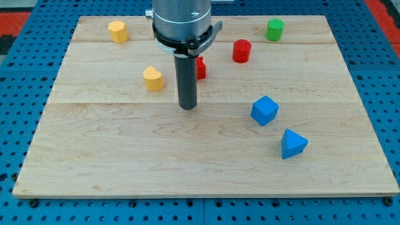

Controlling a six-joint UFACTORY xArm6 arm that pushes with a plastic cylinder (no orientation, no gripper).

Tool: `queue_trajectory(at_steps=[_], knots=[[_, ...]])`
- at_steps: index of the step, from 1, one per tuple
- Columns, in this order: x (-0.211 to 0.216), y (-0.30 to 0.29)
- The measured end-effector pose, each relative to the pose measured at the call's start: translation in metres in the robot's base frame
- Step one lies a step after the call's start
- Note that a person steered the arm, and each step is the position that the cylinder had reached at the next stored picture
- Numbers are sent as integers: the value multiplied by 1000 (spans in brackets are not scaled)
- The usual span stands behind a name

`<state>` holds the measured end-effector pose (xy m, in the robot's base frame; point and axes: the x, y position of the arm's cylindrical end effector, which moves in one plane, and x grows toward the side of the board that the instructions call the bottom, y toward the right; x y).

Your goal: Move the blue cube towards center right

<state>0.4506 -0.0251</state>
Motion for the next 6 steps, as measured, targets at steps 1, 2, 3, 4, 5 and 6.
queue_trajectory(at_steps=[1,2,3,4,5,6], knots=[[0,18],[10,67],[23,105],[23,138],[23,159],[22,173]])
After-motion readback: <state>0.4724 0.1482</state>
